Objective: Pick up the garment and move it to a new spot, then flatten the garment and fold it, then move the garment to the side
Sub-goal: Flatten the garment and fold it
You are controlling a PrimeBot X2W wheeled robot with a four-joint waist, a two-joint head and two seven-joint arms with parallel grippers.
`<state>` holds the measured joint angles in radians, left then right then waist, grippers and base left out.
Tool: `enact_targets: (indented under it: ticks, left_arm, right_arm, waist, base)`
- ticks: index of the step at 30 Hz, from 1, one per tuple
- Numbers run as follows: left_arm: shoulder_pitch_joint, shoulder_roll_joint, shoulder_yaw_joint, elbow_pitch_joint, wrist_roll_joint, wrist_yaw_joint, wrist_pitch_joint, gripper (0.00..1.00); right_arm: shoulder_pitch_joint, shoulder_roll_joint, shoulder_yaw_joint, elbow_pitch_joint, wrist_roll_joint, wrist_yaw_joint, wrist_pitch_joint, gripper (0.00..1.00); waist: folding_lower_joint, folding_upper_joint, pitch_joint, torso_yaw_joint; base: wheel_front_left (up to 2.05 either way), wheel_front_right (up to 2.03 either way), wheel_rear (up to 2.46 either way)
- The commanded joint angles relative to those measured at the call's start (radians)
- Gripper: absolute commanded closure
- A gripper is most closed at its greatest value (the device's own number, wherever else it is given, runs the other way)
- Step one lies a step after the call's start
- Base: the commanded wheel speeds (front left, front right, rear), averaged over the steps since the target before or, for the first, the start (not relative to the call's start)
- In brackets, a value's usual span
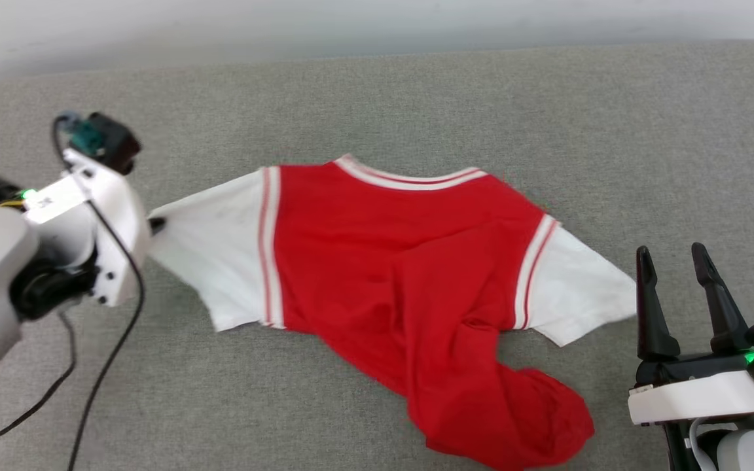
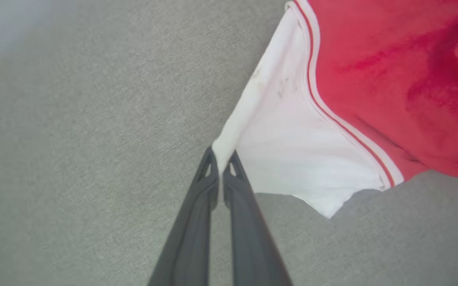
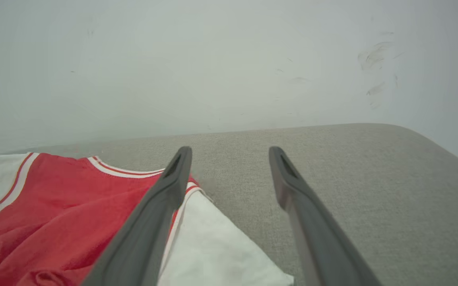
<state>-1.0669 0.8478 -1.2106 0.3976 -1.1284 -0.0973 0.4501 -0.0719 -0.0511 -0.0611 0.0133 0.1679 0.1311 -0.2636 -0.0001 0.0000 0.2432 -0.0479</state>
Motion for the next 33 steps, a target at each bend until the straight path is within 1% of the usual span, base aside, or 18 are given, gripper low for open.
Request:
enact_targets:
  ticks: [1, 6, 11, 17, 22, 23, 24, 25, 27, 30, 33]
  left_arm:
    - [0.016, 0.016, 0.006, 0.009, -0.006, 0.01, 0.002, 1.0]
    - [0.067, 0.067, 0.01, 0.069, -0.039, 0.042, -0.003, 1.0]
    - [0.122, 0.079, 0.013, 0.148, -0.075, 0.064, -0.014, 1.0]
    - [0.174, 0.043, 0.012, 0.243, -0.102, 0.067, -0.045, 1.0]
    - [0.196, -0.018, 0.019, 0.303, -0.105, 0.055, -0.109, 1.0]
    - [0.2, -0.029, 0.022, 0.316, -0.101, 0.057, -0.133, 0.81]
    - [0.202, -0.039, 0.022, 0.329, -0.09, 0.061, -0.162, 0.08]
    - [0.204, -0.048, 0.023, 0.341, -0.082, 0.064, -0.188, 0.0]
    - [0.205, -0.063, 0.023, 0.359, -0.061, 0.067, -0.247, 0.0]
    - [0.213, -0.084, 0.032, 0.374, -0.033, 0.084, -0.355, 0.0]
    - [0.229, -0.103, 0.047, 0.37, -0.006, 0.117, -0.482, 0.0]
  right_arm:
    - [0.009, 0.001, -0.002, -0.001, 0.005, -0.001, -0.002, 0.0]
    - [0.004, 0.001, -0.001, -0.001, -0.001, -0.001, -0.002, 0.0]
    - [-0.007, 0.002, -0.011, -0.002, -0.009, -0.001, -0.002, 0.0]
    - [-0.013, 0.001, -0.018, -0.004, -0.017, -0.001, -0.002, 0.0]
    - [-0.016, 0.001, -0.022, -0.001, -0.026, -0.001, -0.002, 0.0]
    - [-0.014, 0.001, -0.023, -0.001, -0.028, -0.001, -0.002, 0.0]
    - [-0.011, 0.001, -0.026, -0.001, -0.03, -0.001, -0.002, 0.0]
    - [-0.004, 0.001, -0.029, -0.001, -0.033, -0.001, -0.002, 0.0]
    - [0.007, 0.001, -0.034, -0.004, -0.041, -0.001, -0.002, 0.0]
    - [0.013, 0.001, -0.047, -0.013, -0.055, -0.001, -0.002, 0.0]
    - [0.014, 0.001, -0.068, -0.027, -0.075, -0.001, -0.002, 0.0]
  waist:
    - [0.0001, 0.0, 0.001, 0.002]
    - [0.0001, 0.0, 0.012, 0.0]
    - [0.0001, 0.0, 0.028, -0.01]
    - [0.0001, 0.0, 0.046, -0.017]
    - [0.0001, 0.0, 0.038, -0.013]
    - [0.0001, 0.0, 0.03, -0.011]
    - [0.0001, 0.0, 0.019, -0.008]
    - [0.0001, 0.0, 0.008, -0.004]
    - [0.0001, 0.0, -0.018, 0.004]
    - [0.0001, 0.0, -0.056, 0.014]
    - [0.0001, 0.0, -0.093, 0.029]
  base:
    - [0.0, 0.0, 0.0]
    - [0.0, 0.0, 0.0]
    - [0.0, 0.0, 0.0]
    - [0.0, 0.0, 0.0]
    - [0.0, 0.0, 0.0]
    - [0.0, 0.0, 0.0]
    - [0.0, 0.0, 0.0]
    - [0.0, 0.0, 0.0]
    - [0.0, 0.0, 0.0]
    - [0.0, 0.0, 0.0]
    - [0.0, 0.0, 0.0]
